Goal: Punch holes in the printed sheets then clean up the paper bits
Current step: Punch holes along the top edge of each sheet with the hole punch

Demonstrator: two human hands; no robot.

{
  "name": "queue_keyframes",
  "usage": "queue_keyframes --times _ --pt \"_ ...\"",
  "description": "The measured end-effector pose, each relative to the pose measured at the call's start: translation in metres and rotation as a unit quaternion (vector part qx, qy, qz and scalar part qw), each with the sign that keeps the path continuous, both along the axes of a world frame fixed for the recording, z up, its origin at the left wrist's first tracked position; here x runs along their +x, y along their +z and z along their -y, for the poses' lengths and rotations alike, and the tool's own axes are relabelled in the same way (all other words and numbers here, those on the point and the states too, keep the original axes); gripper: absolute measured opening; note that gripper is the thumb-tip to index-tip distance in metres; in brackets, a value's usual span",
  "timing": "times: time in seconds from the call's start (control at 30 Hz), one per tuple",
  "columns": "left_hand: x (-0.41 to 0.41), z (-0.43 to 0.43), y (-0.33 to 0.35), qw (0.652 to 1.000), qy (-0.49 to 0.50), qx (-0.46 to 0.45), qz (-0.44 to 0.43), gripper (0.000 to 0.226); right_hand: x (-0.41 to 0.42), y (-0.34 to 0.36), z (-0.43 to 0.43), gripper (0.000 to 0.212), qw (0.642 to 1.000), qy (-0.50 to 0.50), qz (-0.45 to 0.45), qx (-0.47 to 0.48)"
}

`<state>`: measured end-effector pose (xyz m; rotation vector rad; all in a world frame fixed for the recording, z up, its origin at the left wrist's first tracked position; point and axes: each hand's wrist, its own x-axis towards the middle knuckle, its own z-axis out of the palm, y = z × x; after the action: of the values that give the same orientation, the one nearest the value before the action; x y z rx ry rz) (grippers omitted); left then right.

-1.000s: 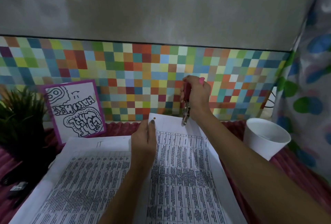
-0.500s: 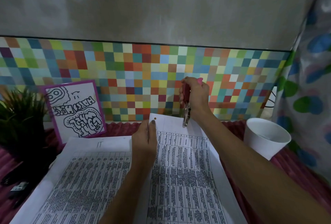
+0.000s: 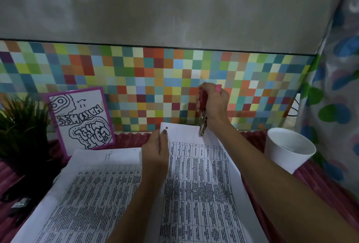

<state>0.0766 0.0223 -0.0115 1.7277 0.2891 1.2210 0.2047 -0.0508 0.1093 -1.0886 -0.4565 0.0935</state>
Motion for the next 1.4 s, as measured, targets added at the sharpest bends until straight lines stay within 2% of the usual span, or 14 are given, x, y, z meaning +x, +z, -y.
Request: queue_keyframes --times 0.4,0.63,0.9,1.0,1.13,1.2,1.23,1.3,1.4 --pt "0.000 0.000 0.001 1.000 -0.003 -0.002 0.001 0.039 0.005 -0.002 -0.002 0.011 1.000 -0.021 -0.011 -0.010" --pt "0.001 -0.002 -0.001 1.000 -0.002 0.004 -0.001 0.034 0.005 -0.003 -0.003 0.012 0.999 -0.035 -0.009 -0.002" --pt "0.003 -0.002 -0.007 0.998 -0.028 -0.047 0.012 0.029 -0.001 -0.001 -0.005 0.035 0.998 -0.054 0.029 0.006" --pt "0.001 -0.002 -0.007 0.998 -0.027 -0.048 0.015 0.029 -0.003 -0.001 -0.005 0.037 0.997 -0.062 0.034 -0.003" --pt "-0.002 0.003 0.000 0.999 -0.014 -0.046 0.010 0.009 -0.003 -0.003 -0.004 0.029 0.998 -0.052 0.040 -0.026" --pt "-0.002 0.001 0.003 0.999 0.034 0.005 -0.011 0.022 -0.004 -0.005 -0.003 0.024 0.997 -0.044 0.047 -0.040" --pt "-0.002 -0.001 0.004 0.994 0.072 0.074 -0.021 0.031 -0.005 -0.007 -0.003 0.022 0.997 -0.039 0.051 -0.049" --pt "0.000 -0.003 0.008 0.961 0.129 0.241 -0.031 0.039 -0.009 -0.010 -0.003 0.020 0.996 -0.021 0.064 -0.064" --pt "0.001 0.002 0.015 0.914 0.115 0.385 -0.062 0.031 -0.018 -0.011 -0.003 0.021 0.993 0.005 0.091 -0.072"
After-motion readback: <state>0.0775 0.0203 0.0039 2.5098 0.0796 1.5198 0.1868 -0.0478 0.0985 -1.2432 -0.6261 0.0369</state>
